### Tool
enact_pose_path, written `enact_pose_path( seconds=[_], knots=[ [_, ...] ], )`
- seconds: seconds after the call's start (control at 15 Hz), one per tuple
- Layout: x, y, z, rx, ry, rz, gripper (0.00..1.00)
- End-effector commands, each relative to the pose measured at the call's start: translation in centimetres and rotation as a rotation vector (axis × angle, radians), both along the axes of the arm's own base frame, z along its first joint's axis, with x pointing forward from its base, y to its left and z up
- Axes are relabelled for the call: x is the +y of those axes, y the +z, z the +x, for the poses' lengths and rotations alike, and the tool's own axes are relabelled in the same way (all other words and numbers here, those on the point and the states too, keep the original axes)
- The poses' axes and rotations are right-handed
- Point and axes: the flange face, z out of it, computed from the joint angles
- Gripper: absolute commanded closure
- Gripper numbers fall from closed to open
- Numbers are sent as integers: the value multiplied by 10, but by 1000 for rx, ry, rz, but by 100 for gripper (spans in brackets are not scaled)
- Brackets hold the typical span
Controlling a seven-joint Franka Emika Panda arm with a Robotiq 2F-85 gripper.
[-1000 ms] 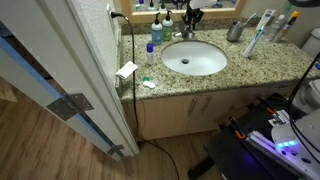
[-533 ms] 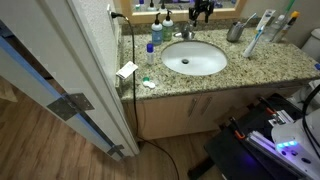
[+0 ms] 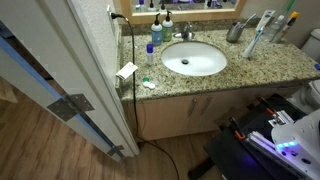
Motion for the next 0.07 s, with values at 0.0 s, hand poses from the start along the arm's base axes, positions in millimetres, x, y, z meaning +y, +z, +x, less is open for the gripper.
enact_pose_path(
  seconds=[0.0],
  knots=[
    [3,-5,2,9,2,0,0]
  ],
)
